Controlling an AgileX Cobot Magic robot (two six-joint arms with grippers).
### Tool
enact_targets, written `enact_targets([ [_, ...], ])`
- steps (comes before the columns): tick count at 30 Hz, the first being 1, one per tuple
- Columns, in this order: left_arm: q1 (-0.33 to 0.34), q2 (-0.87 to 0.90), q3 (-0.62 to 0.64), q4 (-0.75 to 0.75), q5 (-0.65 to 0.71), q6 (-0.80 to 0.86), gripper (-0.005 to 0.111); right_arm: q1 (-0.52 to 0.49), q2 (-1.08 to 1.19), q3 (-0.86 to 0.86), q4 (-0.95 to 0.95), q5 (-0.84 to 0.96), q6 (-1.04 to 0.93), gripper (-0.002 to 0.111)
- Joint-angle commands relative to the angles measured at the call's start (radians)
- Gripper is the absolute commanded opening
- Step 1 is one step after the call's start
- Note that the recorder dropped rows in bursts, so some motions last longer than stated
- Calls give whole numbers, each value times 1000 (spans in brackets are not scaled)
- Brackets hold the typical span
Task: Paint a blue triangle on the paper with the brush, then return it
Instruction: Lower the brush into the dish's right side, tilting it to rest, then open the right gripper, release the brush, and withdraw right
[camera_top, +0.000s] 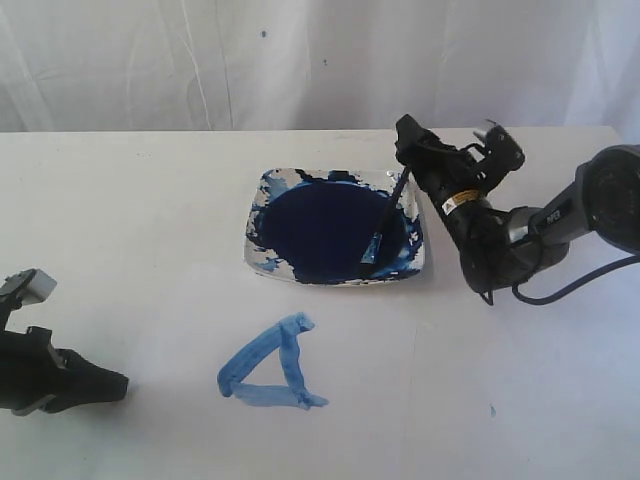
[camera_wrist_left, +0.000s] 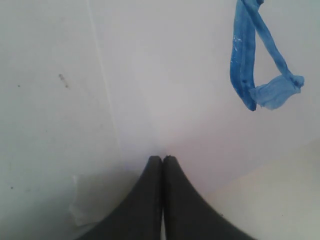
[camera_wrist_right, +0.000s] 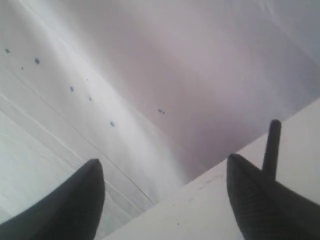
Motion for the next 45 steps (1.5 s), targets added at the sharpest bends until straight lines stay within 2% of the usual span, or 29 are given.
enact_targets([
  [1,-6,-5,7,2,48,6,0,-5,-41,-5,-16,-5,-36,65],
  [7,-6,-5,7,2,48,6,0,-5,-77,-3,-16,-7,-36,65],
  [11,-6,-5,7,2,48,6,0,-9,-131,25,-20,-3,-82,57],
  [12,-6,-5,7,2,46,6,0,-17,-155,55,-20,2,-177,54],
  [17,-6,-5,7,-33,46,13,0,-68,-316,264,-20,2,-194,47],
  [23,-6,-5,7,-53,46,13,0,-140,-605,541,-32,54,-194,47],
  [27,-6,-5,7,-80,46,13,0,-166,-750,645,-84,126,-247,47],
  [31,-6,-5,7,-99,46,13,0,-169,-935,731,-135,242,-352,47],
  [35,-6,-5,7,-102,46,13,0,-169,-1127,767,-153,395,-354,47],
  [40,-6,-5,7,-102,46,13,0,-169,-1362,765,-151,735,-400,47],
  [45,-6,-5,7,-102,46,13,0,-169,-1527,765,-151,982,-641,47],
])
